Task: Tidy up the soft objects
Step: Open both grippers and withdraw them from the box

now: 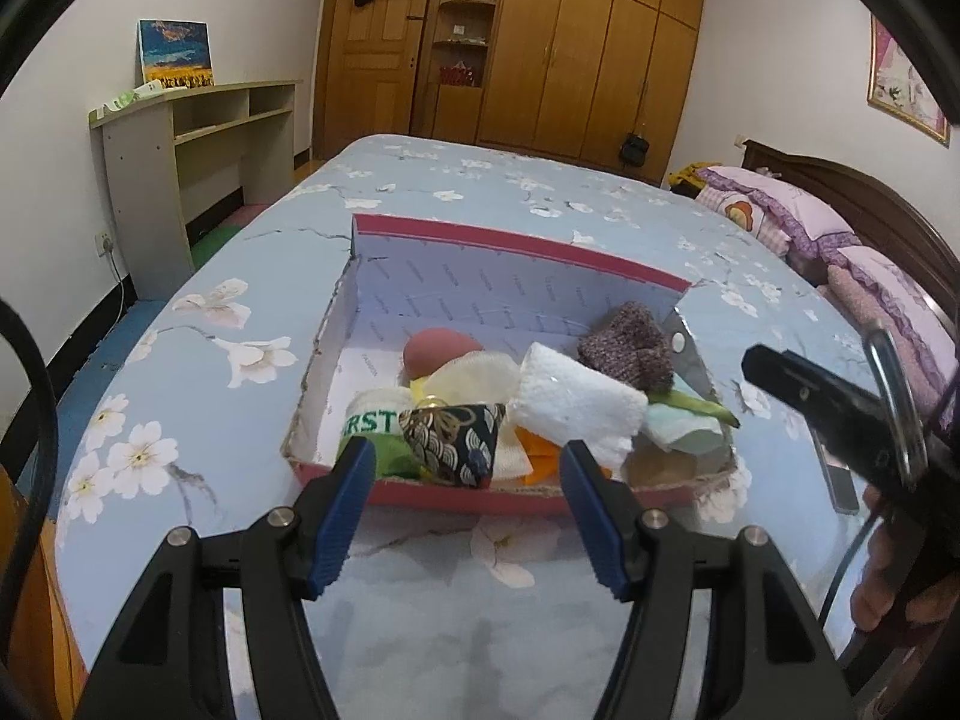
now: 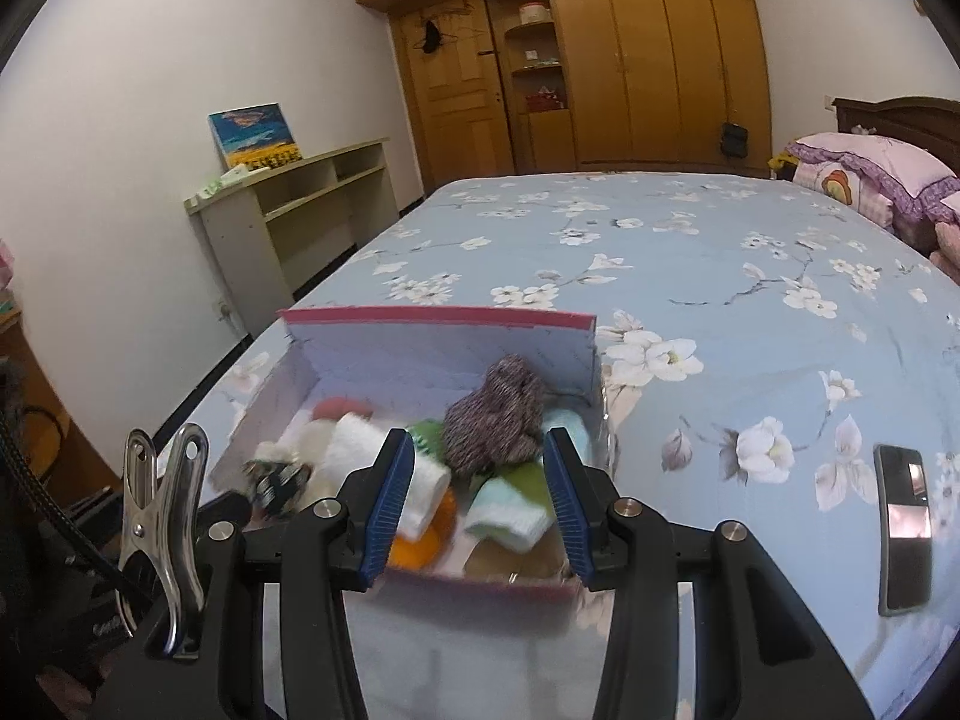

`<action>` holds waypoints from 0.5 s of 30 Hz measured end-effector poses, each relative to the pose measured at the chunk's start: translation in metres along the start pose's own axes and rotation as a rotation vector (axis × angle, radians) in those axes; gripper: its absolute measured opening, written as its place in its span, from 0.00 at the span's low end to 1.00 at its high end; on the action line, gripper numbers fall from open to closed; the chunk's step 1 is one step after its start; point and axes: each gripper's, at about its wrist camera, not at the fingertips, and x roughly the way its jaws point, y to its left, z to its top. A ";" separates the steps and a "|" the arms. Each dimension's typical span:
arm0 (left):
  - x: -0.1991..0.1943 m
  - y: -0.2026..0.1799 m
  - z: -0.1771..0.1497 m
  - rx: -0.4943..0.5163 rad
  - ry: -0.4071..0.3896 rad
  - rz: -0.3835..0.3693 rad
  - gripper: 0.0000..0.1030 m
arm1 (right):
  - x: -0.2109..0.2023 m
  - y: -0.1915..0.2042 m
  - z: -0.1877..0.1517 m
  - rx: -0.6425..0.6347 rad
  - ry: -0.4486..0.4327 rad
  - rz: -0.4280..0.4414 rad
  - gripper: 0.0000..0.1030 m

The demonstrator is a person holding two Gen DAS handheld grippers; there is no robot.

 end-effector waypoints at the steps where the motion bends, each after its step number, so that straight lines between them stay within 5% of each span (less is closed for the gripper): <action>1: -0.004 0.000 -0.002 -0.001 -0.002 -0.001 0.65 | -0.005 0.002 -0.003 -0.006 -0.002 0.000 0.45; 15: -0.017 0.000 -0.037 -0.007 0.024 0.010 0.65 | -0.031 0.014 -0.057 -0.019 0.013 -0.042 0.45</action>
